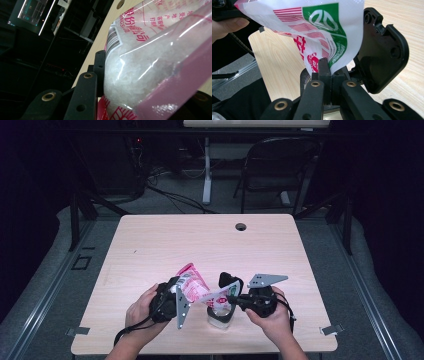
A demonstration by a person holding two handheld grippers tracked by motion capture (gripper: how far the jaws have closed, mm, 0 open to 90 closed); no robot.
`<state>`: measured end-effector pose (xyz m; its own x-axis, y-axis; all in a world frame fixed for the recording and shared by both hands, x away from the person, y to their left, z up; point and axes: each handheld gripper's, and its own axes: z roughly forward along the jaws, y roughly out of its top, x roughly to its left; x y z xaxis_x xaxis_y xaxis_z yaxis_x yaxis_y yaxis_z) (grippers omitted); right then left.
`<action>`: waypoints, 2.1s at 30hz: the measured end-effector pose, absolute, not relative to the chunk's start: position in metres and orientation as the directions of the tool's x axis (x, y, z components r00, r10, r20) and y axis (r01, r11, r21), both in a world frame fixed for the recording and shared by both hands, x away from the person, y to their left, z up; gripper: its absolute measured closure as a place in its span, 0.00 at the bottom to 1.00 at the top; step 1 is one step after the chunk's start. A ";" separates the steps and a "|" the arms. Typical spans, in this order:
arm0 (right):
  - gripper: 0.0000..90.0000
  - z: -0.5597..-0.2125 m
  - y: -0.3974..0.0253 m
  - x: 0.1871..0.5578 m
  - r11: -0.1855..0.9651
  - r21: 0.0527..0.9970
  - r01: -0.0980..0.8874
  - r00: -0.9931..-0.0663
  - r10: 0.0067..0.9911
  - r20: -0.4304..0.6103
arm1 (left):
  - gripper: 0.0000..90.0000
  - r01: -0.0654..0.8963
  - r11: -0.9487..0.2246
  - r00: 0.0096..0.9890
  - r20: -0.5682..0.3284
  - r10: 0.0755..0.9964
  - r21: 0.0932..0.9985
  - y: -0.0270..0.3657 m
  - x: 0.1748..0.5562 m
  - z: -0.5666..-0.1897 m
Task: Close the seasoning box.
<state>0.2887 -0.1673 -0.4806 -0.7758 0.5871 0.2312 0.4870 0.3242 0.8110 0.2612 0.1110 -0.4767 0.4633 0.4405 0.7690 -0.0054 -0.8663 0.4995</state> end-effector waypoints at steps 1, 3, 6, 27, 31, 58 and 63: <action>1.00 -0.481 -0.167 0.289 0.324 0.811 0.487 -0.776 0.587 0.232 | 0.84 -0.006 -0.867 0.462 0.770 0.440 0.499 0.111 0.261 -0.477; 1.00 -0.481 -0.167 0.289 0.325 0.811 0.487 -0.776 0.587 0.231 | 0.84 -0.008 -0.869 0.459 0.774 0.436 0.495 0.111 0.261 -0.476; 1.00 -0.481 -0.167 0.288 0.324 0.811 0.488 -0.776 0.587 0.232 | 0.84 -0.011 -0.869 0.456 0.776 0.436 0.495 0.110 0.260 -0.476; 1.00 -0.483 -0.168 0.288 0.317 0.809 0.494 -0.773 0.587 0.242 | 0.84 -0.026 -0.875 0.446 0.789 0.423 0.484 0.108 0.258 -0.473; 1.00 -0.483 -0.168 0.288 0.317 0.810 0.494 -0.773 0.587 0.241 | 0.84 -0.027 -0.876 0.444 0.792 0.420 0.481 0.107 0.258 -0.472; 1.00 -0.483 -0.169 0.288 0.315 0.811 0.494 -0.771 0.590 0.241 | 0.84 -0.047 -0.895 0.426 0.819 0.384 0.444 0.104 0.256 -0.466; 1.00 -0.483 -0.169 0.288 0.319 0.809 0.494 -0.771 0.591 0.238 | 0.84 -0.051 -0.889 0.426 0.815 0.394 0.456 0.103 0.256 -0.466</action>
